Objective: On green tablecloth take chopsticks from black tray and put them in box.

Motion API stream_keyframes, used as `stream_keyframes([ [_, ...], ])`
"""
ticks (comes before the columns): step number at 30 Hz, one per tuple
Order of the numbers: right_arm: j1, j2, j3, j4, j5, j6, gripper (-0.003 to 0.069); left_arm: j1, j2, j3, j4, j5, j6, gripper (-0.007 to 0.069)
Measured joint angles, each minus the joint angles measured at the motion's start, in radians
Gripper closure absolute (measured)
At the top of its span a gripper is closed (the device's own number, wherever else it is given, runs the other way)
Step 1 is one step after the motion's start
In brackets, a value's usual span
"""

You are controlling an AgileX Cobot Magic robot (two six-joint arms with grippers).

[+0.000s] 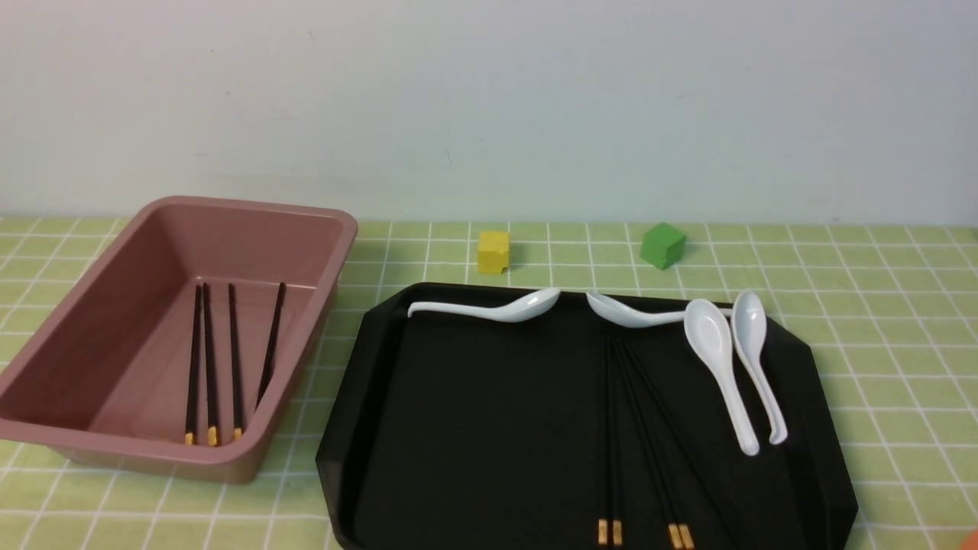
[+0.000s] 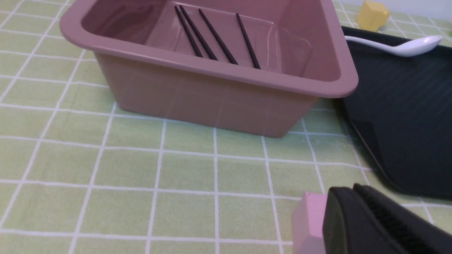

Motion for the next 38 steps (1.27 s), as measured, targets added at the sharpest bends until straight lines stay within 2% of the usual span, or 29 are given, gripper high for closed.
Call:
stream_keyframes([
  [38, 0.000, 0.000, 0.000, -0.001, 0.000, 0.000, 0.0419, 0.000, 0.000, 0.000, 0.000, 0.000, -0.014, 0.0564],
])
